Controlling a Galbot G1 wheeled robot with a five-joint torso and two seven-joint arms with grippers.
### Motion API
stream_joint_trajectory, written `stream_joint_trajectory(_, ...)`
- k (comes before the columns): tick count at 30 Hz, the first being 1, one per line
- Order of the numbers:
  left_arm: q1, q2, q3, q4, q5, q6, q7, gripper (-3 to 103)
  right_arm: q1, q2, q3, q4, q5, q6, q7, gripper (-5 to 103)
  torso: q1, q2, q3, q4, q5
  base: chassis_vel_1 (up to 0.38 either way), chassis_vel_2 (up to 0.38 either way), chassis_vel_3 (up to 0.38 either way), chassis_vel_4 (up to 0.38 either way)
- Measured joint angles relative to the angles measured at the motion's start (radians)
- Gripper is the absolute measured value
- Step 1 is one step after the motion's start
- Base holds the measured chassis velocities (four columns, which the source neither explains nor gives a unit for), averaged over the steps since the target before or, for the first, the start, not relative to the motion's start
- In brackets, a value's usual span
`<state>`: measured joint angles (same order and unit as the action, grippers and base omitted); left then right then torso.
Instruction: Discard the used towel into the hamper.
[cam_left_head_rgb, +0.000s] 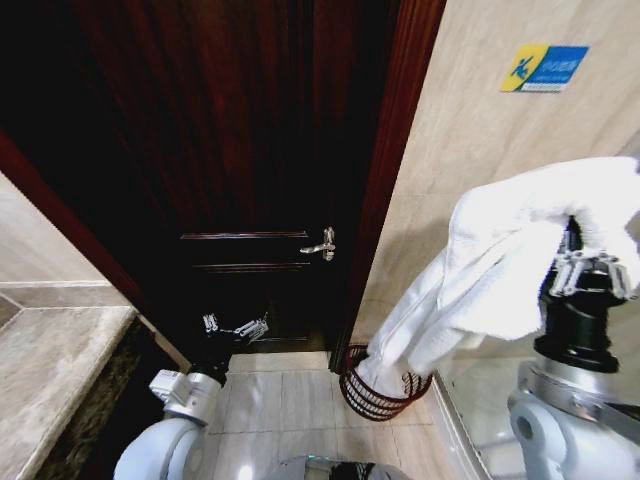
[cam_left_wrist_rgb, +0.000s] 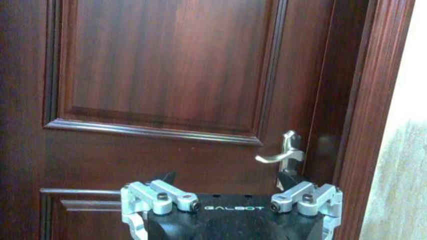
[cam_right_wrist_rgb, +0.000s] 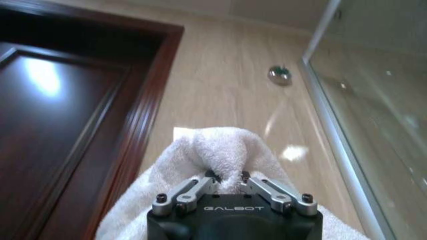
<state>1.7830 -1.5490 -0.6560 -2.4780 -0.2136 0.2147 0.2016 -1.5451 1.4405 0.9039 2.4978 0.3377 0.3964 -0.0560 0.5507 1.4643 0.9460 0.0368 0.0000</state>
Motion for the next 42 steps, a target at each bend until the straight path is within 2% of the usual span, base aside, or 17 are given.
stream_joint_trajectory(4,0.000,0.000,0.000,0.000,0.000,0.000,0.000,100,0.028,-0.017,0.020,-0.013,0.003,-0.005,0.006,12,0.000,0.000,0.000,0.0001,-0.0006,0.000,0.000,0.000,0.000)
stream_joint_trajectory(7,0.000,0.000,0.000,0.000,0.000,0.000,0.000,100,0.043,-0.026,0.034,-0.051,0.025,-0.006,-0.009,12,-0.001,0.000,0.000,0.0001,0.0005,0.000,0.000,0.000,0.000)
stream_joint_trajectory(11,0.000,0.000,0.000,0.000,0.000,0.000,0.000,100,0.045,-0.024,0.053,-0.085,0.045,0.010,-0.084,12,0.000,0.000,0.000,0.0002,-0.0002,0.000,0.000,0.000,0.000)
stream_joint_trajectory(18,0.000,0.000,0.000,0.000,0.000,0.000,0.000,100,0.045,-0.011,0.035,-0.154,0.039,0.048,-0.130,12,0.000,0.000,0.000,0.0001,-0.0001,0.000,0.000,0.000,0.000)
stream_joint_trajectory(27,0.000,0.000,0.000,0.000,0.000,0.000,0.000,100,0.069,-0.005,0.003,-0.328,0.024,0.124,-0.140,12,0.000,0.000,0.000,0.0002,0.0001,0.000,0.000,0.000,0.000)
stream_joint_trajectory(42,0.000,0.000,0.000,0.000,0.000,0.000,0.000,100,0.061,0.020,-0.023,-0.460,-0.003,0.201,-0.171,12,0.000,0.000,0.000,0.0001,0.0000,0.000,0.000,0.000,0.000)
